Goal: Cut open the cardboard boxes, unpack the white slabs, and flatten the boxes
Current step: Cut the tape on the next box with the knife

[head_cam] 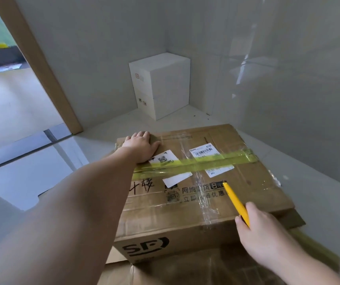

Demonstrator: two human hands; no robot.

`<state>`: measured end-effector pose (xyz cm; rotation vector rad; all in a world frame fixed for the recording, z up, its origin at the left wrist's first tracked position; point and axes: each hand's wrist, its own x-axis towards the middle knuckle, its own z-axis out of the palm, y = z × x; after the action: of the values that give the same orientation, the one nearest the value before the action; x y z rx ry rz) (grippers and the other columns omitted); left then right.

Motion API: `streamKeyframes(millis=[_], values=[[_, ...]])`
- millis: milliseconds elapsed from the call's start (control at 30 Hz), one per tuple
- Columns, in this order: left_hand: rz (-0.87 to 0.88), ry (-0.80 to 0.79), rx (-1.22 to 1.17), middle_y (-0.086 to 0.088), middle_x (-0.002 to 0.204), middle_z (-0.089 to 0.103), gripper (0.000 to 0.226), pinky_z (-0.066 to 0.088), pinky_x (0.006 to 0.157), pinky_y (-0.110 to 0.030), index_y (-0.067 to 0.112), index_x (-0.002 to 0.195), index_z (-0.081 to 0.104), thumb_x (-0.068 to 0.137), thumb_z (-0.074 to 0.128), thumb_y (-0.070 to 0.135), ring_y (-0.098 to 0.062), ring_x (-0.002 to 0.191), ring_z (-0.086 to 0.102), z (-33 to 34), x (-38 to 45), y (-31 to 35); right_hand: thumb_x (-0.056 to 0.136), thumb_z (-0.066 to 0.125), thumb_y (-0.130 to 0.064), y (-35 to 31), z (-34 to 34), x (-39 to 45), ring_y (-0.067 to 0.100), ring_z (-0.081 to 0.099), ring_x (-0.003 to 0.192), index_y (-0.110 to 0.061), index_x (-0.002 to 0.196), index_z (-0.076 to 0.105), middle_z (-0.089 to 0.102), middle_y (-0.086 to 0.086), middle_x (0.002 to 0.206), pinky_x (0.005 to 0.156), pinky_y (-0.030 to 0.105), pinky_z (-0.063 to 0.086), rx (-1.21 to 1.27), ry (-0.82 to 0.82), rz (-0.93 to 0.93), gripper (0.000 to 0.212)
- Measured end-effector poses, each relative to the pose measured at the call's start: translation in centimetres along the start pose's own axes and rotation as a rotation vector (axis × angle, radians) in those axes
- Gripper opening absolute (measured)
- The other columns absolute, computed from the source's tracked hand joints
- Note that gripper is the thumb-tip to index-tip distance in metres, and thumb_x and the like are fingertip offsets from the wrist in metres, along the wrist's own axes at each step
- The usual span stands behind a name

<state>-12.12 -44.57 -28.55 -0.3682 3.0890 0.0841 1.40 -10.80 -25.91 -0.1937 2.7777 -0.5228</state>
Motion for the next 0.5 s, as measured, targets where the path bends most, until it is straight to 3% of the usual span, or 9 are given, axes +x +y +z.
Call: streamKeyframes(millis=[333,500], values=[[-0.019,0.011,-0.014,-0.011,0.14,0.045,0.067,0.024,0.11,-0.043,0.013,0.135,0.041,0.092,0.025,0.062,-0.029,0.132,0.036,0.1,-0.2,-0.1,0.099,0.038,-0.036,-0.4,0.3,0.1,0.006,0.044,0.048,-0.026,0.075,0.029,0.042,-0.007,0.064,0.037,0.016,0.025,0.006,0.03,0.014,0.028],[-0.163,-0.022,-0.004,-0.015,0.136,0.048,0.075,0.027,0.106,-0.045,0.014,0.135,0.039,0.088,0.02,0.069,-0.033,0.128,0.039,0.0,-2.8,-0.7,0.098,0.04,-0.031,-0.2,-0.1,3.3,0.019,0.05,0.063,-0.02,0.077,0.032,0.044,-0.003,0.069,0.05,0.03,0.033,-0.044,0.08,0.055,0.025]])
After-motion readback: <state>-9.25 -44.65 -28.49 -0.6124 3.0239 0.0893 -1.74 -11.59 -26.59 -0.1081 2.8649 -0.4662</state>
